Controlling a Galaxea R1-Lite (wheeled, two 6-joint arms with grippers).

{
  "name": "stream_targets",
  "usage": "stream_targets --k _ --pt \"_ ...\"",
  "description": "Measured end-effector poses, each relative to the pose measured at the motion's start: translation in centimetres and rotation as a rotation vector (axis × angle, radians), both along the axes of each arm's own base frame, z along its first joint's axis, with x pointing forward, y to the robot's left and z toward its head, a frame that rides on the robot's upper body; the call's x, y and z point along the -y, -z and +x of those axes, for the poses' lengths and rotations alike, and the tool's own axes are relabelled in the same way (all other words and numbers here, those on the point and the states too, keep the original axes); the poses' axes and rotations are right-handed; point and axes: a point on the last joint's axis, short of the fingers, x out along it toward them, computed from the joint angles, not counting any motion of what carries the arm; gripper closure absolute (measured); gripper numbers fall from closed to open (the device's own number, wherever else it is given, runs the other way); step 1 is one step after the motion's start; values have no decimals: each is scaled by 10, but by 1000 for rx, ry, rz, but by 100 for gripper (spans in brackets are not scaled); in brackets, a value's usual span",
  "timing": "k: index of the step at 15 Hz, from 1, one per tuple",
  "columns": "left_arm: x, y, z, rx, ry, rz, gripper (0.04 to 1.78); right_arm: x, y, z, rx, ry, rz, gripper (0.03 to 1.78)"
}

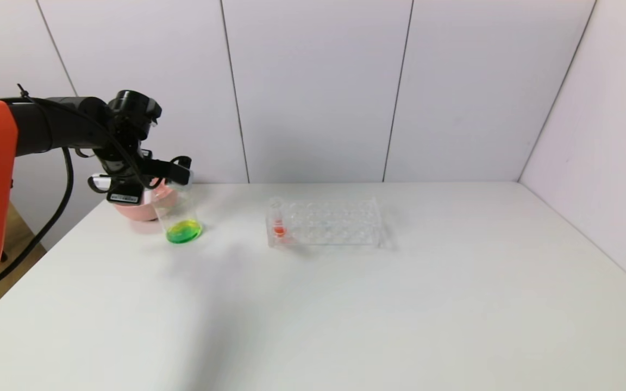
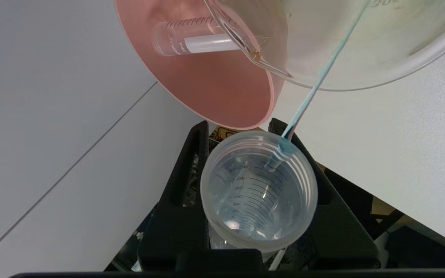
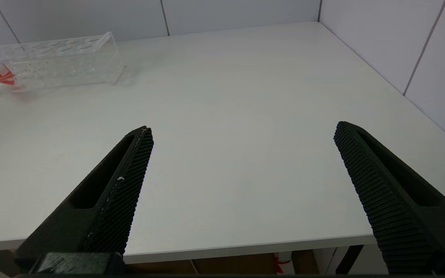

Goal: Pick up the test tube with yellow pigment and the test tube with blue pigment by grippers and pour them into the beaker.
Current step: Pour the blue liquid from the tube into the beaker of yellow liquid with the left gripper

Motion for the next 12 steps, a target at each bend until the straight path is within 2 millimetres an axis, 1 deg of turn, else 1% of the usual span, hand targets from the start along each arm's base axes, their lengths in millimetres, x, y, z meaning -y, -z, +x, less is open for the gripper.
stream_targets --k 8,10,12 --pt "0 -1 -1 6 -1 -15 127 0 0 0 0 0 0 10" --pt "0 -4 -2 30 -13 -59 127 0 0 0 0 0 0 10" --pt "0 -9 -5 83 -70 -169 127 0 0 0 0 0 0 10"
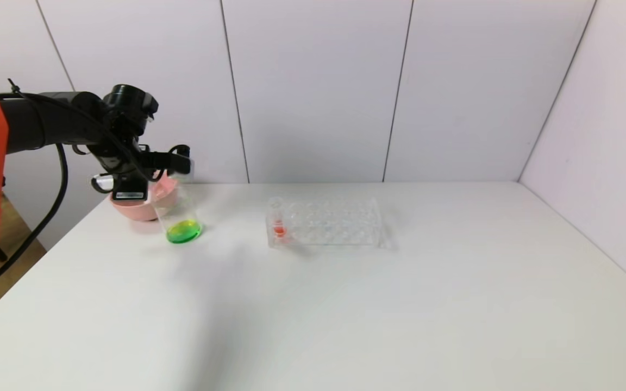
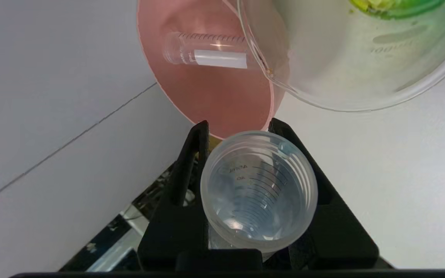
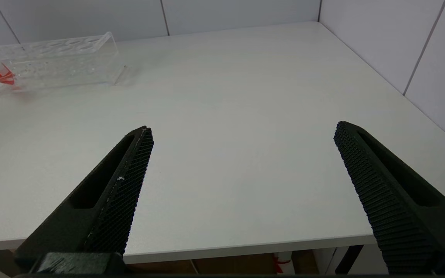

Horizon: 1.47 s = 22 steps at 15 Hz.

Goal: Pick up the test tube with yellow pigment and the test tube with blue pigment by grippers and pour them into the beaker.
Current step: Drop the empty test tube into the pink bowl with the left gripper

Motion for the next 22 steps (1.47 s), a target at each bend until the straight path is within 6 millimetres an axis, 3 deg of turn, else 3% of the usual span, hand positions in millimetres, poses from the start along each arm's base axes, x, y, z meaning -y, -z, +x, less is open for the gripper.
stream_targets --k 3,6,11,16,22 --pt "-1 -15 -6 144 -192 -248 127 0 0 0 0 0 0 10" --pt "-6 -37 -9 395 -452 -575 127 0 0 0 0 0 0 10" --pt "-32 -62 -8 789 -748 -1043 127 0 0 0 0 0 0 10" --pt "-48 -51 3 1023 -780 -1182 127 0 0 0 0 0 0 10" --pt "-57 -15 28 1026 -780 -1180 127 0 0 0 0 0 0 10"
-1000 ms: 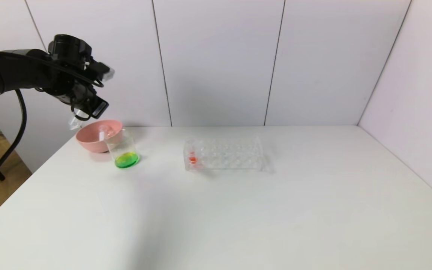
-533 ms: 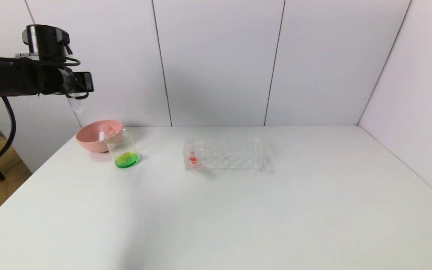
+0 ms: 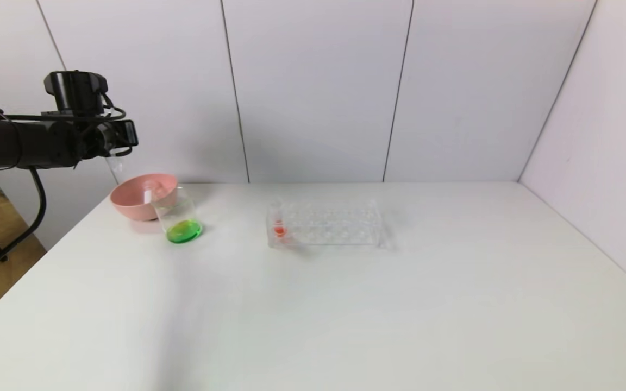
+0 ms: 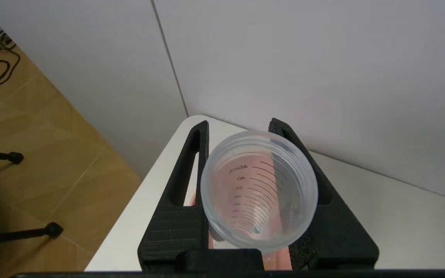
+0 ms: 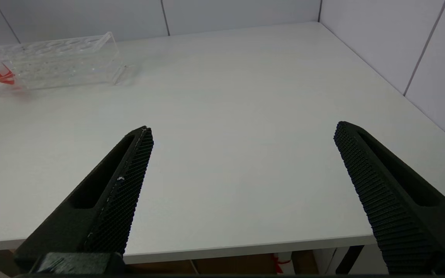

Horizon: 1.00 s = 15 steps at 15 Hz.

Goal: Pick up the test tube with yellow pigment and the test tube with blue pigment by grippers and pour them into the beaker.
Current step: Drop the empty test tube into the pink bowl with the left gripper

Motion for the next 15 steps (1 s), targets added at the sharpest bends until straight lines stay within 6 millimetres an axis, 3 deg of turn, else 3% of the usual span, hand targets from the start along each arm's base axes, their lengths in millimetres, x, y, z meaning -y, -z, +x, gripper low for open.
stream_targets --k 11,13,15 --pt "-3 29 19 -17 23 16 127 0 0 0 0 0 0 10" --pt "-3 28 20 -11 24 18 121 0 0 0 0 0 0 10" --pt "-2 29 21 -10 26 18 102 0 0 0 0 0 0 10"
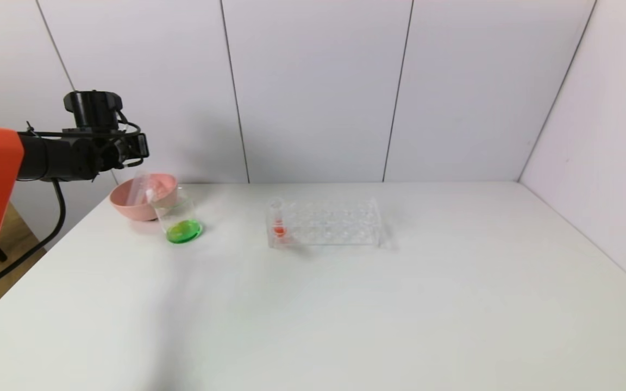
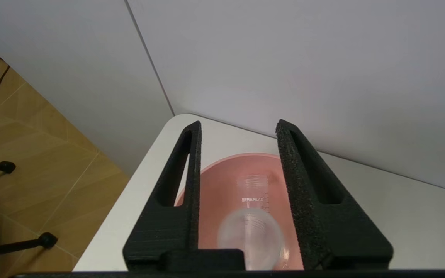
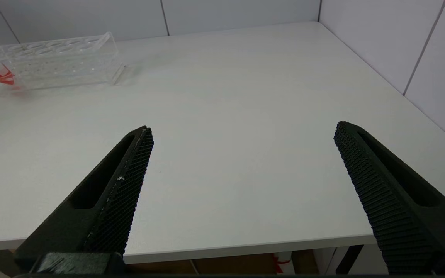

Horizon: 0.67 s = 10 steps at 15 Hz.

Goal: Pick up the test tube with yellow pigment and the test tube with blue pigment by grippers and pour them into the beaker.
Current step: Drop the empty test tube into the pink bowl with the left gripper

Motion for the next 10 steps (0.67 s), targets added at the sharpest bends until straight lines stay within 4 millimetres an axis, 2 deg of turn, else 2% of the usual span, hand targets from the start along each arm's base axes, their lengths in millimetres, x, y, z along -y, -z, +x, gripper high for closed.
stream_targets --k 5,8,10 --pt "0 0 2 12 16 -2 29 0 0 0 0 0 0 10" --pt "0 -3 1 44 15 2 6 0 0 0 0 0 0 10" --pt "1 -12 -6 66 17 6 4 0 0 0 0 0 0 10"
